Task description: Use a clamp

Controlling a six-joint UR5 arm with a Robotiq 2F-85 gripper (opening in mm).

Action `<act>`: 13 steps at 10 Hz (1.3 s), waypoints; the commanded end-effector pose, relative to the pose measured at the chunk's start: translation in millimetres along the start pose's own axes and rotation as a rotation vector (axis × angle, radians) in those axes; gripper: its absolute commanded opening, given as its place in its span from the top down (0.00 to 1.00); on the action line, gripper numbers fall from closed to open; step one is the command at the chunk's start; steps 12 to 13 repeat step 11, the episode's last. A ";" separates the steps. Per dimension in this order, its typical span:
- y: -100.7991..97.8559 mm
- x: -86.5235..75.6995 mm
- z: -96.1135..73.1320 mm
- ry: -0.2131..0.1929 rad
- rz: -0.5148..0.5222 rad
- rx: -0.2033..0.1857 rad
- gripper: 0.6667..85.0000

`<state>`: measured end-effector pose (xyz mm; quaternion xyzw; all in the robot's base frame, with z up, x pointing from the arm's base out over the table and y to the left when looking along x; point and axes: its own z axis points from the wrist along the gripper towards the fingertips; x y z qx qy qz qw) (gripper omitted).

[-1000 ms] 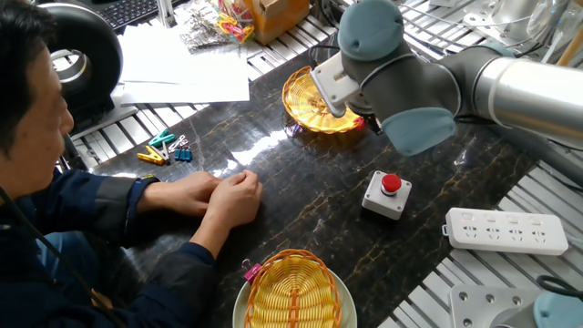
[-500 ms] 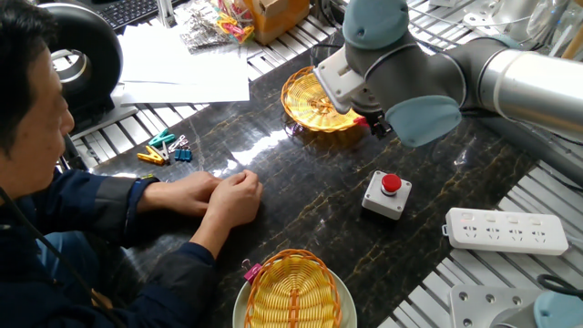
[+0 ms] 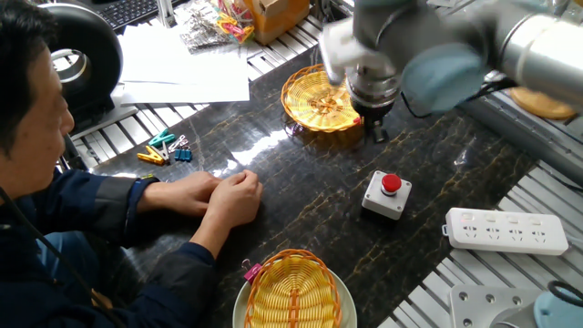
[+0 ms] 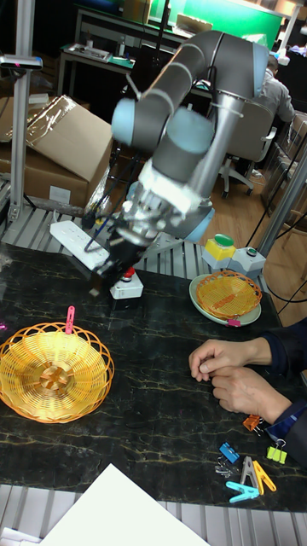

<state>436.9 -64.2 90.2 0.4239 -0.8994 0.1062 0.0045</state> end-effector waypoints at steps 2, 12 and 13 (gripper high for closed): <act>72.0 -51.4 -70.6 -0.092 0.733 -0.239 1.00; 56.2 -96.3 -78.2 -0.211 0.793 -0.187 1.00; 56.2 -96.3 -78.2 -0.211 0.793 -0.187 1.00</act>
